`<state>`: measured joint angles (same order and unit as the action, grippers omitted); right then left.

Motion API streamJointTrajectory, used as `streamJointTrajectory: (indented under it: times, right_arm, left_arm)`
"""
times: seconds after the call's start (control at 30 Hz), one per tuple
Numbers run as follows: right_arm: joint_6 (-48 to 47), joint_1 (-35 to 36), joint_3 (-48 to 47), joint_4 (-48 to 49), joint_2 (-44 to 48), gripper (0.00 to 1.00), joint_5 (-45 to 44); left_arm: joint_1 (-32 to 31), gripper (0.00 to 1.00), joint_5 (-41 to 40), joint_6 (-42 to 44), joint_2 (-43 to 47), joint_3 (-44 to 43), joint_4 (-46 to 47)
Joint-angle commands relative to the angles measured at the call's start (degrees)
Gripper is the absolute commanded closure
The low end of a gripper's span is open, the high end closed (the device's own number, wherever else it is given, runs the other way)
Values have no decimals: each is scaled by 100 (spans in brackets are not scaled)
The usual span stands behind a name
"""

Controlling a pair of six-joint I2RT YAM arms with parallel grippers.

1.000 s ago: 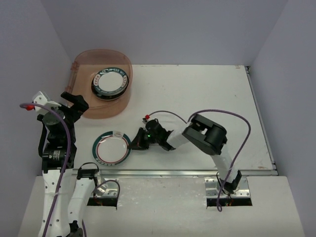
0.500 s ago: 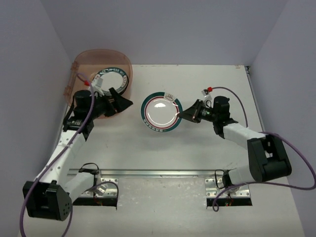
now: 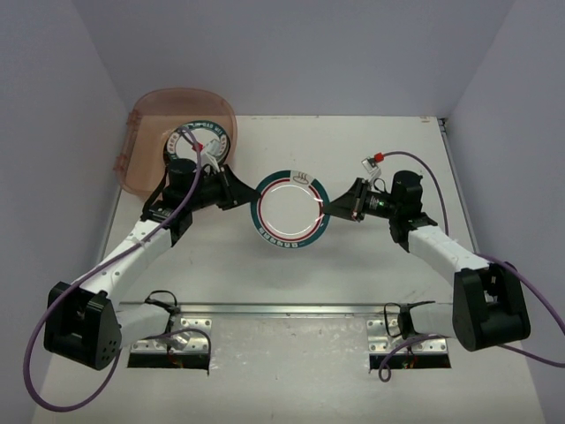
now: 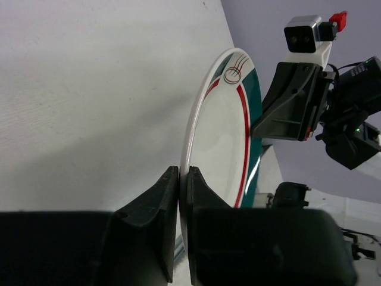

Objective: Place the plates into the plastic bin on the countertop

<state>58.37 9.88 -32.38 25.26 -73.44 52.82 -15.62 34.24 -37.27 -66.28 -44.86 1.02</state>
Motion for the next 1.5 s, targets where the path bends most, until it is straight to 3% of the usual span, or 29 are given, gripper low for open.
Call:
streamJointTrajectory:
  times: [0.0,0.07,0.13,0.2,0.23,0.27,0.33,0.37,0.43,0.57,0.7,0.87,1.2,1.23,1.37,1.47]
  right_arm:
    - [428,-3,-219,966,42,100,405]
    - [468,-3,-234,1038,10,99,418]
    - [440,-12,-250,1034,30,82,438]
    - [438,-19,-244,1016,38,46,448]
    - [438,-76,-228,988,47,10,469]
    - [438,-139,-204,981,63,1,495]
    - [407,-402,-97,778,137,1,462]
    - [403,-522,-57,753,145,1,409]
    - [-135,-781,-62,-192,423,1,132]
    - [-1569,-1094,-427,-2228,966,1,-892]
    - [-1818,-1155,-491,-2508,1275,1,-957]
    - [-1856,-1158,-471,-2509,1397,1,-794]
    - [-1976,-1156,-445,-2509,1586,1,-532]
    - [-1979,-1155,-457,-2509,1595,1,-506]
    - [-2031,-1159,-488,-2647,1687,1,-496]
    - [-2061,-1155,-515,-2726,1716,1,-589]
  left_arm:
    - [-172,100,379,-11,-187,-142,515]
    - [-182,100,362,37,-220,-188,522]
    - [-186,100,347,77,-252,-297,522]
    - [-187,100,232,70,-263,-389,471]
    - [-180,100,-25,43,-249,-505,350]
    - [-178,100,-265,28,-245,-615,224]
    - [-92,100,-1247,-67,-206,-926,-68]
    - [-82,100,-1365,-126,-201,-1058,-339]
    - [208,100,-2169,-315,-135,-1340,-680]
    - [1171,100,-2643,-527,-192,-1901,-1048]
    - [1822,100,-3826,-620,-680,-2441,-1439]
    - [2461,100,-3925,-961,-1739,-3247,-1424]
    - [2671,100,-3794,-884,-4007,-5065,-2050]
    - [2670,97,-3798,-866,-4101,-5197,-2139]
    - [2665,28,-3737,-802,-4297,-5305,-2242]
    - [2661,0,-3723,-641,-4288,-5405,-2465]
